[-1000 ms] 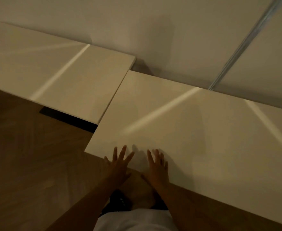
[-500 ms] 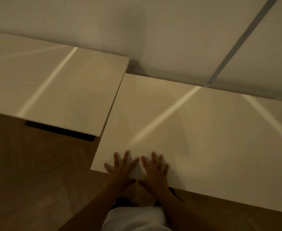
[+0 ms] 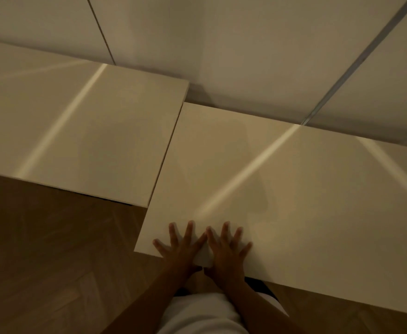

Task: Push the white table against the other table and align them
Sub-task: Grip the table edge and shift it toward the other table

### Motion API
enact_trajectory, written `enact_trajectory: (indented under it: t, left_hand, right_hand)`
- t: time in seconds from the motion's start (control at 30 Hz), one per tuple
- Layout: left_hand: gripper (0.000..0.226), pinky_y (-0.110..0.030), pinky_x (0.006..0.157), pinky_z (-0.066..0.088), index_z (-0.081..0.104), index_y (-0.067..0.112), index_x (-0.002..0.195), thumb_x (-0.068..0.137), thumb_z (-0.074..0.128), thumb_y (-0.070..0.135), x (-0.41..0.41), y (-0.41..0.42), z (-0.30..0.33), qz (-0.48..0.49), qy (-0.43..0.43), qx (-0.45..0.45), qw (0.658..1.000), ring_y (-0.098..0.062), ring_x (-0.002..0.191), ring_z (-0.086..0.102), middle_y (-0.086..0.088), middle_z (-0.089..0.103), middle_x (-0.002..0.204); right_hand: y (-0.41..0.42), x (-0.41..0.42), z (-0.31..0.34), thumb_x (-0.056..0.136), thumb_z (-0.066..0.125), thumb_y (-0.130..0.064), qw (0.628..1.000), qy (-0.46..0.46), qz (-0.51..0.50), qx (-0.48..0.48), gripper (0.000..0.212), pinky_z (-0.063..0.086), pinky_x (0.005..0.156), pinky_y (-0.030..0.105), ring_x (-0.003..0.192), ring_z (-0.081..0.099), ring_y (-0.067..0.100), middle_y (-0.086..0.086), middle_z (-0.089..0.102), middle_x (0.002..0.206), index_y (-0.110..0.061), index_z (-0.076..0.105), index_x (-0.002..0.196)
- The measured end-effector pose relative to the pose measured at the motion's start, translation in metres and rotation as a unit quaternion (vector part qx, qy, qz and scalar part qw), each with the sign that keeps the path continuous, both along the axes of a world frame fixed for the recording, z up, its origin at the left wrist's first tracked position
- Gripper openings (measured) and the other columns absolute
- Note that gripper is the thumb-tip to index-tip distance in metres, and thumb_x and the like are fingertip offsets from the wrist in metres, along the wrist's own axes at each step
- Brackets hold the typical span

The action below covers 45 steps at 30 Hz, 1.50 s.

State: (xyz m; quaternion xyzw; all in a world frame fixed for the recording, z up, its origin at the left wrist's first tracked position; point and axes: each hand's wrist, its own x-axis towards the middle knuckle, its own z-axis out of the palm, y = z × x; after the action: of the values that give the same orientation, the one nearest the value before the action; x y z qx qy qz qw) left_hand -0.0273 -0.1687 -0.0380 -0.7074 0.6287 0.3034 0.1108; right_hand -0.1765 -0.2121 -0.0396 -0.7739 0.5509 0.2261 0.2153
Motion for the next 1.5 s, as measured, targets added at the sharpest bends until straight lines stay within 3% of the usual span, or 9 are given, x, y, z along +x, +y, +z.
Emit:
enact_trajectory:
  t: [0.2, 0.27, 0.33, 0.47, 0.67, 0.8, 1.03, 1.27, 1.5]
  left_hand:
    - [0.104, -0.088, 0.09, -0.007, -0.023, 0.055, 0.144, 0.078, 0.055, 0.074, 0.007, -0.017, -0.001, -0.01, -0.014, 0.008, 1.0, -0.052, 0.134, -0.039, 0.004, -0.043, 0.153]
    - [0.112, -0.092, 0.084, -0.001, -0.011, 0.055, 0.149, 0.068, 0.063, 0.078, 0.006, -0.019, -0.002, -0.001, -0.026, 0.036, 0.999, -0.055, 0.138, -0.028, -0.001, -0.025, 0.161]
    - [0.117, -0.093, 0.081, 0.004, -0.006, 0.056, 0.149, 0.061, 0.067, 0.079, 0.007, -0.02, -0.001, 0.002, -0.028, 0.041, 0.999, -0.055, 0.14, -0.02, -0.002, -0.016, 0.164]
    - [0.107, -0.088, 0.093, -0.006, -0.032, 0.06, 0.135, 0.08, 0.059, 0.07, 0.007, -0.019, -0.001, -0.004, -0.018, -0.001, 1.0, -0.049, 0.134, -0.04, 0.005, -0.044, 0.151]
    - [0.102, -0.081, 0.102, -0.006, -0.013, 0.059, 0.145, 0.079, 0.065, 0.066, 0.012, -0.028, 0.017, -0.006, 0.01, 0.018, 1.0, -0.047, 0.141, -0.029, 0.003, -0.028, 0.161]
    - [0.098, -0.075, 0.108, -0.002, -0.001, 0.044, 0.154, 0.084, 0.066, 0.057, -0.003, -0.036, 0.036, -0.046, 0.012, -0.046, 0.998, -0.04, 0.147, -0.021, -0.002, -0.022, 0.163]
    - [0.081, -0.069, 0.114, 0.005, 0.009, 0.042, 0.154, 0.091, 0.059, 0.048, -0.062, -0.041, 0.05, -0.088, 0.067, -0.107, 0.988, -0.035, 0.15, -0.012, -0.002, -0.009, 0.166]
    - [0.084, -0.066, 0.116, 0.001, 0.008, 0.042, 0.155, 0.091, 0.063, 0.044, -0.178, -0.054, 0.055, -0.147, 0.077, -0.102, 0.981, -0.032, 0.15, -0.015, 0.0, -0.01, 0.166]
    - [0.087, -0.069, 0.113, 0.003, 0.003, 0.041, 0.156, 0.09, 0.058, 0.057, -0.327, -0.073, 0.051, -0.194, 0.051, -0.119, 0.972, -0.034, 0.15, -0.016, -0.002, -0.013, 0.165]
  right_hand:
    - [-0.019, 0.008, 0.004, 0.072, 0.068, -0.066, 0.999, 0.024, 0.027, -0.016, 0.122, -0.012, 0.095, 0.083, 0.133, -0.036, 0.057, 0.016, -0.035, 0.155, -0.04, -0.021, 0.15]
    - [-0.023, 0.009, 0.005, 0.073, 0.067, -0.066, 0.999, 0.03, 0.037, -0.014, 0.122, -0.012, 0.093, 0.084, 0.132, -0.037, 0.058, 0.016, -0.041, 0.151, -0.041, -0.027, 0.148]
    - [-0.024, 0.01, 0.005, 0.073, 0.068, -0.066, 0.998, 0.03, 0.044, -0.014, 0.123, -0.012, 0.091, 0.085, 0.132, -0.038, 0.058, 0.016, -0.041, 0.152, -0.041, -0.026, 0.148]
    - [-0.025, 0.007, 0.008, 0.074, 0.07, -0.062, 0.999, 0.001, 0.041, 0.006, 0.121, -0.012, 0.09, 0.085, 0.132, -0.04, 0.055, 0.013, -0.037, 0.156, -0.042, -0.022, 0.149]
    - [-0.035, -0.006, 0.02, 0.074, 0.067, -0.067, 0.993, -0.102, 0.006, 0.06, 0.115, -0.008, 0.108, 0.076, 0.14, -0.036, 0.042, -0.001, -0.034, 0.159, -0.046, -0.015, 0.151]
    - [-0.028, -0.039, 0.032, 0.084, 0.06, -0.061, 0.989, -0.146, -0.021, -0.005, 0.106, 0.0, 0.116, 0.067, 0.149, -0.022, 0.033, -0.002, -0.023, 0.163, -0.042, -0.019, 0.151]
    - [-0.009, -0.128, 0.046, 0.091, 0.054, -0.055, 0.979, -0.134, -0.126, -0.083, 0.089, 0.002, 0.12, 0.055, 0.152, 0.0, 0.029, 0.003, 0.003, 0.166, -0.039, -0.006, 0.154]
    - [0.008, -0.24, 0.046, 0.08, 0.055, -0.073, 0.976, -0.106, -0.146, -0.125, 0.102, 0.012, 0.119, 0.059, 0.151, 0.006, 0.034, 0.008, 0.001, 0.166, -0.04, -0.006, 0.155]
    - [0.003, -0.384, 0.046, 0.075, 0.043, -0.079, 0.974, -0.089, -0.161, -0.13, 0.103, 0.003, 0.118, 0.058, 0.151, -0.003, 0.035, 0.008, -0.009, 0.166, -0.039, -0.005, 0.156]
